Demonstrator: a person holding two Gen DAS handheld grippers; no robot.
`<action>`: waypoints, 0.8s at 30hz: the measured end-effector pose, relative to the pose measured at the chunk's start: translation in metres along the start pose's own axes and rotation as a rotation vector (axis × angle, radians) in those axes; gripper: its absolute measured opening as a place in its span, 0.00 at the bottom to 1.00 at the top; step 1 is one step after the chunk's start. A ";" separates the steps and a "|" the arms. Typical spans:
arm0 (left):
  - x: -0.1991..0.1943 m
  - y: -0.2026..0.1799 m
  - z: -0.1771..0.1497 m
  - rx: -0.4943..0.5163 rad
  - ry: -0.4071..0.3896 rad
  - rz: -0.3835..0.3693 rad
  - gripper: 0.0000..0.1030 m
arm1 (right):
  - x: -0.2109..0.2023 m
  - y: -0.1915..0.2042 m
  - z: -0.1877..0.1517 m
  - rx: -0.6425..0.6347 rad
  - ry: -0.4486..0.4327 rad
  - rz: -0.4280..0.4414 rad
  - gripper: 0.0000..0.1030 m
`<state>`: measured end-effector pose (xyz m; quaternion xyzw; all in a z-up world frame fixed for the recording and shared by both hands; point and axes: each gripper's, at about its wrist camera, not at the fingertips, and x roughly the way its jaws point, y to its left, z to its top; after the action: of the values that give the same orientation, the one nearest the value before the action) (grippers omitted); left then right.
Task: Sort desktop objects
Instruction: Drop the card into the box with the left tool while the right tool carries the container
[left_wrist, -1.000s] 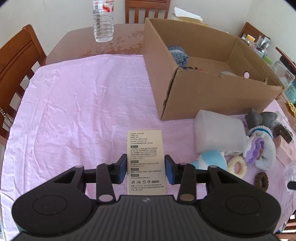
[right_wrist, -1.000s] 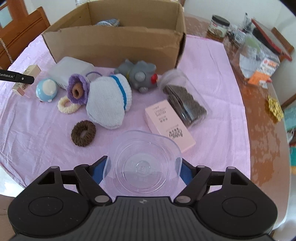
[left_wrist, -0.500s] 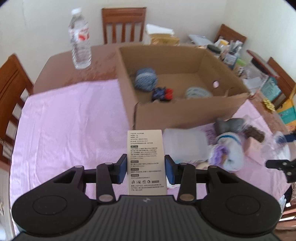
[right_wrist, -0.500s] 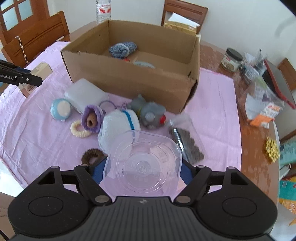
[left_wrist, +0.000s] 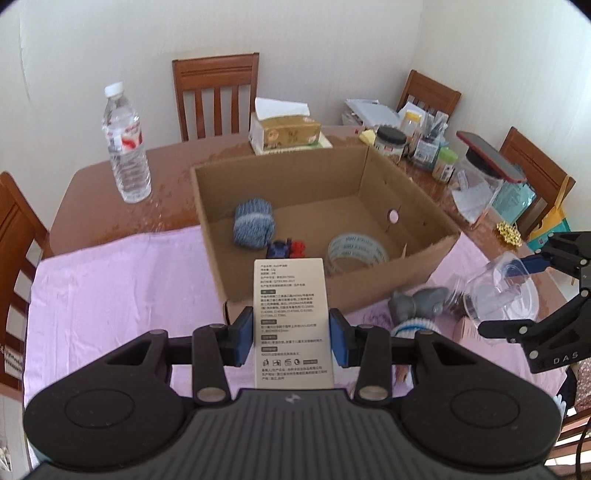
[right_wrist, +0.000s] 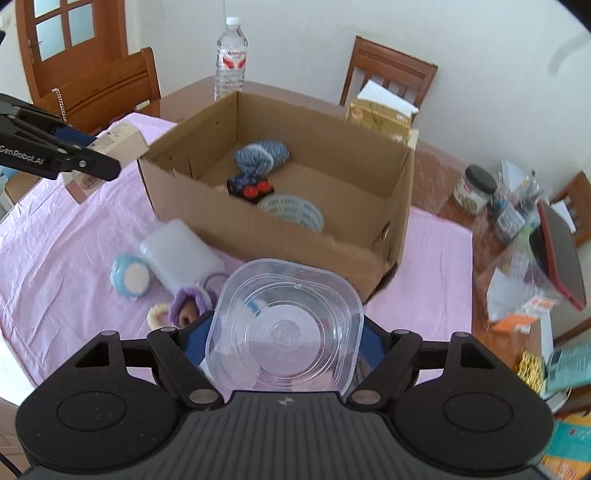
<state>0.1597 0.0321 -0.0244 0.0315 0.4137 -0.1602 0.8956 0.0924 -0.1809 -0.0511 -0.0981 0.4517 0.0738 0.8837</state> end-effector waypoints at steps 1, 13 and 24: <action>0.000 -0.001 0.002 0.002 -0.005 0.002 0.40 | -0.001 -0.001 0.004 -0.008 -0.007 -0.001 0.80; 0.020 0.003 0.039 0.011 -0.042 0.030 0.40 | -0.002 -0.014 0.040 -0.041 -0.068 -0.011 0.80; 0.052 0.011 0.053 -0.007 -0.034 0.140 0.72 | 0.007 -0.017 0.066 -0.065 -0.094 0.011 0.80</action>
<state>0.2336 0.0193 -0.0299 0.0545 0.3957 -0.0960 0.9117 0.1519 -0.1808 -0.0170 -0.1207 0.4076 0.0977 0.8999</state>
